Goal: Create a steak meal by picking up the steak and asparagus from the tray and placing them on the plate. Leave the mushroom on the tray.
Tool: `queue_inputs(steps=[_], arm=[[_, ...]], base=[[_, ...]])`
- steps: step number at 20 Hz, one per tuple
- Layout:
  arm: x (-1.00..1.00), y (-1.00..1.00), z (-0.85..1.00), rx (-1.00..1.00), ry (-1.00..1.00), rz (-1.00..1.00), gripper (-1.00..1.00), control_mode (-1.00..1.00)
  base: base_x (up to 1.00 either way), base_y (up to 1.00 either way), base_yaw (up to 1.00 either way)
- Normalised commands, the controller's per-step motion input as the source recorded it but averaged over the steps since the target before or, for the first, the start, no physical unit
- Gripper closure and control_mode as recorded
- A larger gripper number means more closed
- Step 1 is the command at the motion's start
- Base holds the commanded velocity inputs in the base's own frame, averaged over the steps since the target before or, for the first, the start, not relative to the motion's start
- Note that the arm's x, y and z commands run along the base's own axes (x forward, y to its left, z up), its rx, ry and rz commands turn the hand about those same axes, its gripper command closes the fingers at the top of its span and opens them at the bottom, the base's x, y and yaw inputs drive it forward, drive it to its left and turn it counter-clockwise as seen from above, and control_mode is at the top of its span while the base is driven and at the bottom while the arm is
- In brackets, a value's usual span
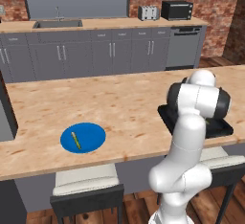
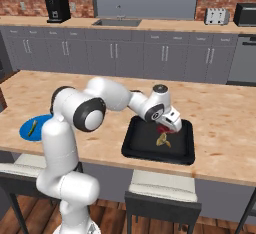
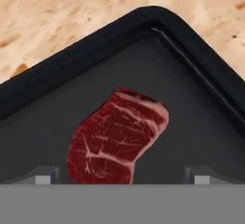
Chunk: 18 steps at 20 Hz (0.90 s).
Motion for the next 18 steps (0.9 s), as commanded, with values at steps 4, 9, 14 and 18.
queue_inputs(steps=[4, 9, 14, 18], arm=[[0.06, 0.0, -0.21, 0.0, 0.01, -0.09, -1.0, -1.0], [0.09, -0.02, -0.27, 0.0, 0.0, -0.08, -1.0, -1.0], [0.15, -0.14, -0.28, 0.03, 0.0, -0.07, -1.0, -1.0], [0.2, -0.22, -0.21, 0.06, -0.01, -0.05, -1.0, -1.0]], base=[[0.0, 0.0, 0.0], [0.0, 0.0, 0.0], [0.0, 0.0, 0.0], [0.0, 0.0, 0.0]])
